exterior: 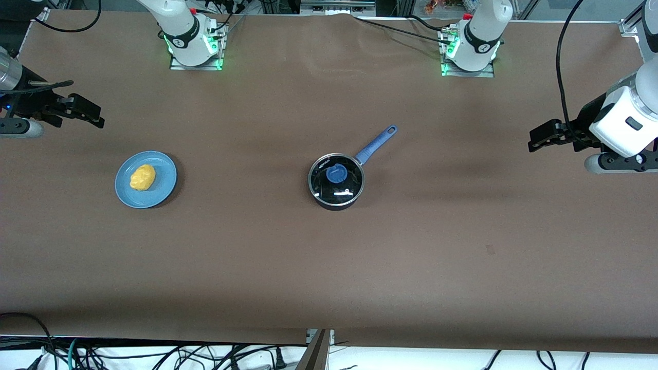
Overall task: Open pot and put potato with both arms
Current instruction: 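Move the left gripper toward the glass lid on the saucepan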
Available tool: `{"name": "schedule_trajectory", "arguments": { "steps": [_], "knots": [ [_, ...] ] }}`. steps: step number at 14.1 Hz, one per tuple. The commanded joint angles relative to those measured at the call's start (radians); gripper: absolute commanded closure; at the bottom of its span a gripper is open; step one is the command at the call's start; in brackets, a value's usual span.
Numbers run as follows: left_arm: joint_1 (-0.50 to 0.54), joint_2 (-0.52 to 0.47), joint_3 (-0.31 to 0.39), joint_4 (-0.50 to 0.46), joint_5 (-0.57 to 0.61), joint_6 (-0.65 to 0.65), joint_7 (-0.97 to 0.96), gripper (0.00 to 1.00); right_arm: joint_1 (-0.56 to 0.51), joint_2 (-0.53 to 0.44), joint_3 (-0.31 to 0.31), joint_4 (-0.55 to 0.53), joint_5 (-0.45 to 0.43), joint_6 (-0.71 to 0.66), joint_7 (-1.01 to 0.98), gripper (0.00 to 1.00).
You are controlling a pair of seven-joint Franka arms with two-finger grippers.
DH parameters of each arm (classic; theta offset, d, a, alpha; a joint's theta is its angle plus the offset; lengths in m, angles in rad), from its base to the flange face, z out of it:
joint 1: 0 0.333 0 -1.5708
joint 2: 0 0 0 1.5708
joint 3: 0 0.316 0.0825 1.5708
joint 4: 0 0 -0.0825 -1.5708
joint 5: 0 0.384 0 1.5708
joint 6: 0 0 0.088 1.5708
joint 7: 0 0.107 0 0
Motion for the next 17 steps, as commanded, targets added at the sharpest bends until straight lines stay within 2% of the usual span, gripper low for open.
{"name": "schedule_trajectory", "arguments": {
  "steps": [1, 8, 10, 11, 13, 15, 17],
  "knots": [
    [0.002, -0.019, 0.002, -0.014, -0.013, -0.011, -0.003, 0.00, -0.019, -0.010, 0.009, -0.004, -0.012, -0.009, -0.017, 0.00],
    [-0.008, -0.003, 0.000, -0.020, -0.019, -0.002, -0.006, 0.00, -0.019, -0.010, -0.005, -0.004, -0.017, -0.045, -0.016, 0.00],
    [-0.011, 0.025, -0.001, -0.020, -0.114, 0.027, -0.021, 0.00, -0.019, -0.010, -0.009, -0.004, -0.014, -0.053, -0.016, 0.00],
    [-0.015, 0.036, -0.006, -0.023, -0.142, 0.066, -0.062, 0.00, -0.019, -0.010, -0.009, -0.004, -0.014, -0.055, -0.016, 0.00],
    [-0.089, 0.062, -0.015, -0.049, -0.145, 0.148, -0.211, 0.00, -0.019, -0.010, -0.009, -0.004, -0.015, -0.058, -0.016, 0.00],
    [-0.142, 0.111, -0.073, -0.050, -0.134, 0.237, -0.425, 0.00, -0.019, -0.011, -0.008, -0.004, -0.017, -0.059, -0.003, 0.00],
    [-0.207, 0.161, -0.119, -0.050, -0.053, 0.328, -0.596, 0.00, -0.019, -0.011, -0.008, -0.004, -0.017, -0.061, -0.009, 0.00]
  ]
}}
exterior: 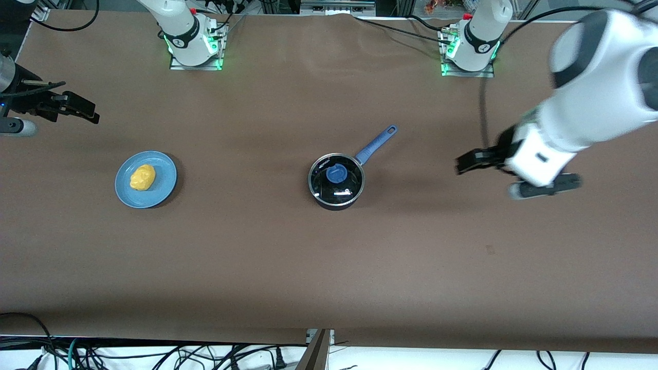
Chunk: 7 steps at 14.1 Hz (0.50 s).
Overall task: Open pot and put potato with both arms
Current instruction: 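Move the left gripper toward the glass lid on the saucepan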
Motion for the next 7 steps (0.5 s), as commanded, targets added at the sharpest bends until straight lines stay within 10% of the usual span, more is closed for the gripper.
{"name": "schedule_trajectory", "arguments": {
  "steps": [1, 7],
  "knots": [
    [-0.099, 0.073, -0.033, 0.007, 0.107, 0.098, -0.225, 0.00, -0.009, -0.011, 0.008, -0.004, -0.013, -0.015, -0.011, 0.00],
    [-0.263, 0.257, -0.033, 0.013, 0.213, 0.328, -0.520, 0.00, -0.009, -0.011, 0.008, -0.004, -0.012, -0.025, -0.015, 0.00]
  ]
}}
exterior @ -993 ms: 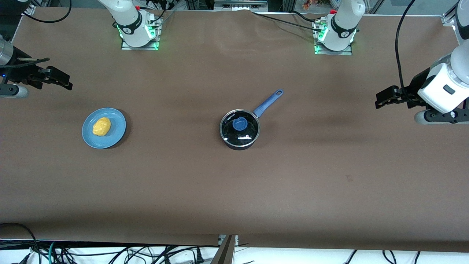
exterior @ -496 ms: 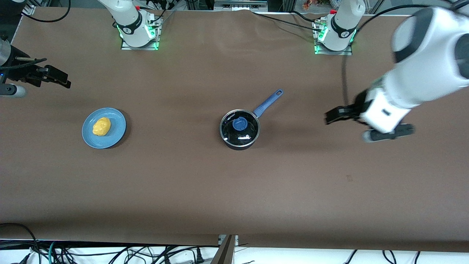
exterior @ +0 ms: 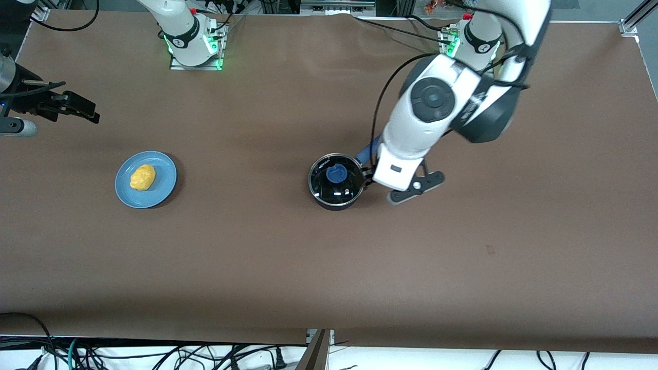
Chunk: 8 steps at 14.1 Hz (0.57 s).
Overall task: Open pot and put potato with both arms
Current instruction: 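Move the left gripper toward the glass lid on the saucepan, then lower the left gripper and grasp the lid's blue knob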
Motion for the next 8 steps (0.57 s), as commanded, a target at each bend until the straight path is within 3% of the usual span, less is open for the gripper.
{"name": "schedule_trajectory", "arguments": {
  "steps": [1, 4, 8],
  "knots": [
    [-0.059, 0.082, 0.008, 0.021, 0.062, 0.079, -0.104, 0.00, -0.009, -0.011, 0.008, -0.004, -0.010, -0.020, -0.015, 0.00],
    [-0.107, 0.142, 0.007, 0.022, 0.141, 0.104, -0.202, 0.00, -0.009, -0.011, 0.008, -0.004, -0.010, -0.021, -0.015, 0.00],
    [-0.143, 0.174, 0.007, 0.016, 0.144, 0.145, -0.231, 0.00, -0.009, -0.011, 0.008, -0.004, -0.011, -0.024, -0.015, 0.00]
  ]
}}
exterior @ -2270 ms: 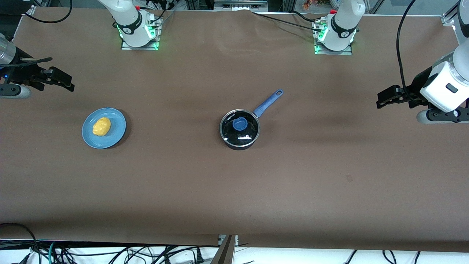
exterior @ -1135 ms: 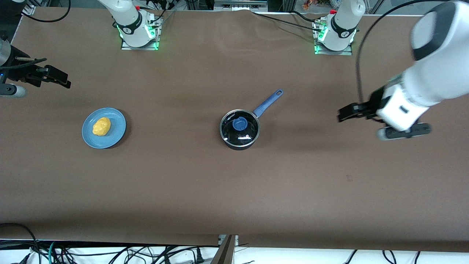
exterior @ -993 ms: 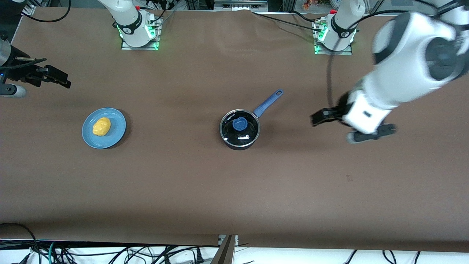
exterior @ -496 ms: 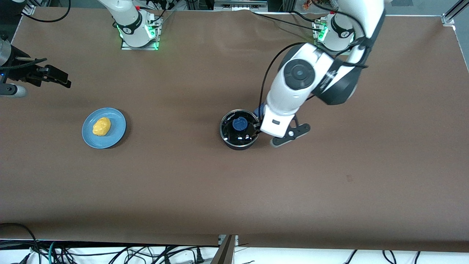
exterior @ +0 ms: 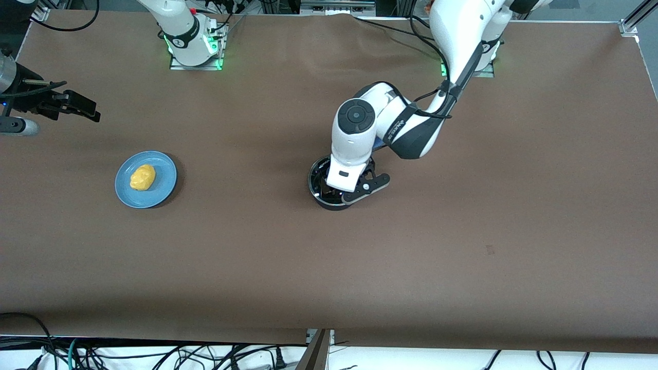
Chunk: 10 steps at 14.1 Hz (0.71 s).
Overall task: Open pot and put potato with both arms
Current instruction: 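Lower the left gripper and grasp the lid's blue knob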
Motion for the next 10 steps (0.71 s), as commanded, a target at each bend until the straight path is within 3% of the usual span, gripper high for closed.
{"name": "schedule_trajectory", "arguments": {
  "steps": [1, 8, 10],
  "knots": [
    [-0.025, 0.019, 0.007, 0.016, 0.033, 0.009, -0.036, 0.00, -0.009, -0.011, 0.008, -0.004, -0.011, -0.016, -0.015, 0.00],
    [-0.027, 0.017, -0.013, -0.018, 0.027, 0.009, -0.027, 0.00, -0.009, -0.011, 0.006, -0.004, -0.010, -0.033, -0.018, 0.00],
    [-0.025, 0.016, -0.022, -0.033, 0.027, 0.009, -0.024, 0.13, -0.009, -0.011, 0.006, -0.005, -0.010, -0.034, -0.018, 0.00]
  ]
}}
